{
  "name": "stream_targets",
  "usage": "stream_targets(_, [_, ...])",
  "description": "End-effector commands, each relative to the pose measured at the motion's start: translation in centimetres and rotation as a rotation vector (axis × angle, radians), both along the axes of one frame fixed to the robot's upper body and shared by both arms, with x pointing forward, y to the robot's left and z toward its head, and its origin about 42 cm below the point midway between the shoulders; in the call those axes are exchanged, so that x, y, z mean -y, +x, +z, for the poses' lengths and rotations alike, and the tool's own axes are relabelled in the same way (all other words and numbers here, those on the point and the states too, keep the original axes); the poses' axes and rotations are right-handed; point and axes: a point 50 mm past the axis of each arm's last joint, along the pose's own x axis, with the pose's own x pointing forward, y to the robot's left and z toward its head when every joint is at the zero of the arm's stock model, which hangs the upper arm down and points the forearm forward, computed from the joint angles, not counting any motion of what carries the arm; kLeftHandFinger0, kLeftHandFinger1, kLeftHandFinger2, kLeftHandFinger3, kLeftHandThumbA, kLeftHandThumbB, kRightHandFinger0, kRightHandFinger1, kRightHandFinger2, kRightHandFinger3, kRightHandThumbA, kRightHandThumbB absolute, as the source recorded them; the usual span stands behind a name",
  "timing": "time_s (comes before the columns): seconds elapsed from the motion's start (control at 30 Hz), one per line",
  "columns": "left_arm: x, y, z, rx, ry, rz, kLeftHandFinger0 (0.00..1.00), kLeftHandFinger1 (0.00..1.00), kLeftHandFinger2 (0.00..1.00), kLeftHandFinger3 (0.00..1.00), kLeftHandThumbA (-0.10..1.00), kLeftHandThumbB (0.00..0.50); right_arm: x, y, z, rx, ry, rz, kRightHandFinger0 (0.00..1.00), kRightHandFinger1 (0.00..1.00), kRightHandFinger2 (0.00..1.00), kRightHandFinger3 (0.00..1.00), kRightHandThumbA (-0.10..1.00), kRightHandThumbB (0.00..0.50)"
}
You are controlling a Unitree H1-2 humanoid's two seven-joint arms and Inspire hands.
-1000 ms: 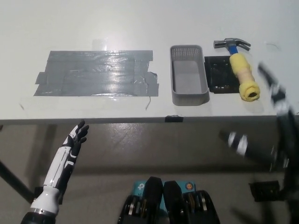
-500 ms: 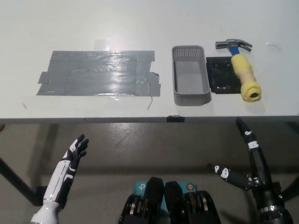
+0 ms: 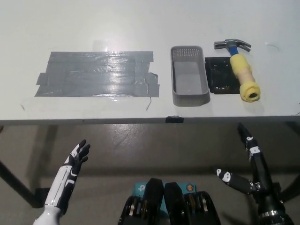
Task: The robot picks the hammer with right hand and hits the black area on the desk and places it back.
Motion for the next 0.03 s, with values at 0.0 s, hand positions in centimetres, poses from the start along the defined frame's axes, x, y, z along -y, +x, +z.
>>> stream_targets(0.0, [0.05,-0.03,0.52,0.054,-0.008,-0.008,1.0,1.0,1.0,1.0,1.0,0.137,-0.12,0.01,0.99,0.074,0.03,0.027,1.0,1.0,1.0,1.0,0.95,0.126])
